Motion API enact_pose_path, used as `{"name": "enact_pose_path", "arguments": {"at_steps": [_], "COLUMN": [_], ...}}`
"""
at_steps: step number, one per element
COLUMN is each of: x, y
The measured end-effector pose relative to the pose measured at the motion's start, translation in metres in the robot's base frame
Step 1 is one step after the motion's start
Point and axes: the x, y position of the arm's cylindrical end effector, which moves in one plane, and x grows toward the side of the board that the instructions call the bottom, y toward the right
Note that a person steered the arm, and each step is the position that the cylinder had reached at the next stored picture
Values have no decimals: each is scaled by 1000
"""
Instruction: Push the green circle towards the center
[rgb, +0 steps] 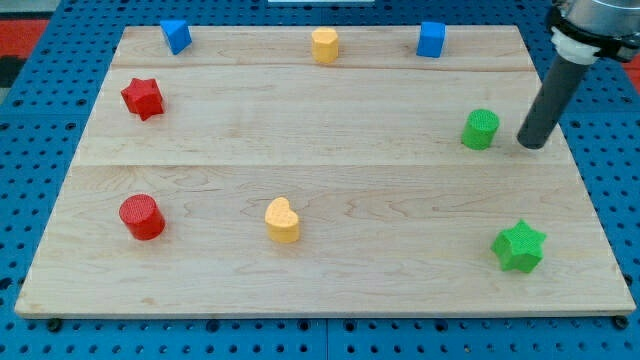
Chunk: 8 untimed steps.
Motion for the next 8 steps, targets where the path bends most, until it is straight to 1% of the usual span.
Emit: {"name": "enact_pose_path", "arguments": {"at_steps": [3, 4, 5, 6, 8], "x": [-8, -16, -40, -54, -45], "y": [-77, -74, -72, -73, -109]}}
